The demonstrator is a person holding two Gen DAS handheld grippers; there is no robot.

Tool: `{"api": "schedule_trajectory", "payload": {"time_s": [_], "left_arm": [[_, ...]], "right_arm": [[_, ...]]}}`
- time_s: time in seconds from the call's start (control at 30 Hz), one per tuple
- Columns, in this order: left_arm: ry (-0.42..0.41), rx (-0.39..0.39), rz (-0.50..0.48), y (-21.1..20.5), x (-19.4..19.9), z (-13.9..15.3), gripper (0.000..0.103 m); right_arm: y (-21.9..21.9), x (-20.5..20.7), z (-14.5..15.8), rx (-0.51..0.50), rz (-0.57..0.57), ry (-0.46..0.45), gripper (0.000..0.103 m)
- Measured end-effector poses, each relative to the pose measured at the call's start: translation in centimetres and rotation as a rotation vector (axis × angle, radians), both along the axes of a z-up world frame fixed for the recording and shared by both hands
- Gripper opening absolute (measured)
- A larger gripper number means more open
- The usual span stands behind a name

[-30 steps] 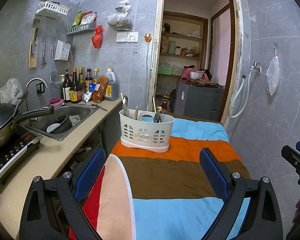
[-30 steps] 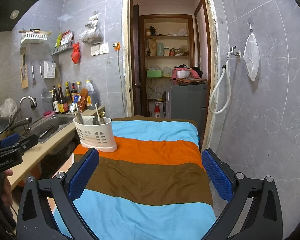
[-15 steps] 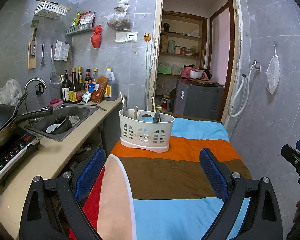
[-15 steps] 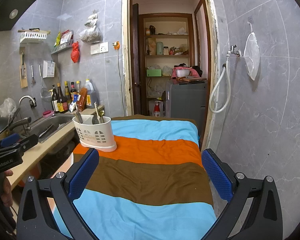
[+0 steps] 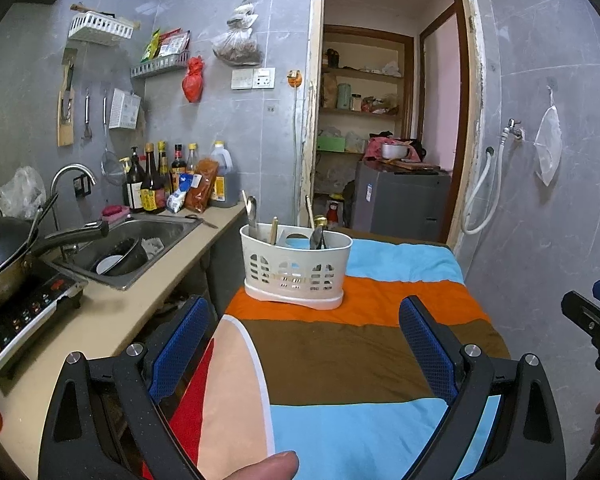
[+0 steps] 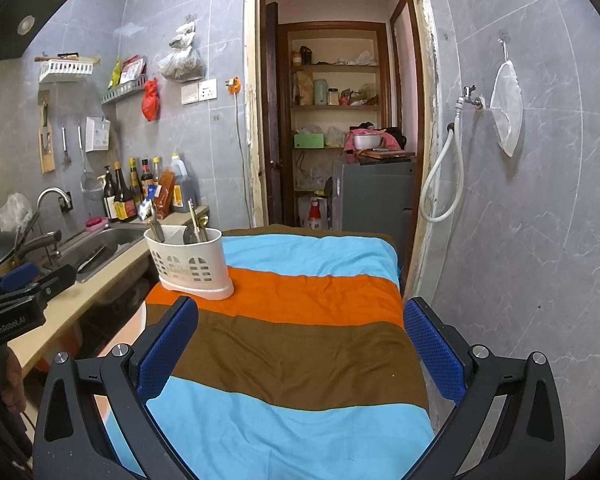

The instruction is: Organize utensils

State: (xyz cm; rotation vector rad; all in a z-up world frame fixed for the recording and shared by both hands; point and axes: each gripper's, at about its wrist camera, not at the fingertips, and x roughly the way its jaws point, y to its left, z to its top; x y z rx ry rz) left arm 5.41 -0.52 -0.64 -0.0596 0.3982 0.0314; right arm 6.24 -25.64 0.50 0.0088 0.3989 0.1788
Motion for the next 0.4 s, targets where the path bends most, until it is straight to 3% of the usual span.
{"api": "schedule_trajectory", "payload": {"time_s": [0.4], "left_arm": [[0.028,0.019,0.0,0.1,1.3,-1.0,0.093]], "right_arm": [[0.2,1.3,-0.5,-0.001,0.003,0.035,0.103]]}}
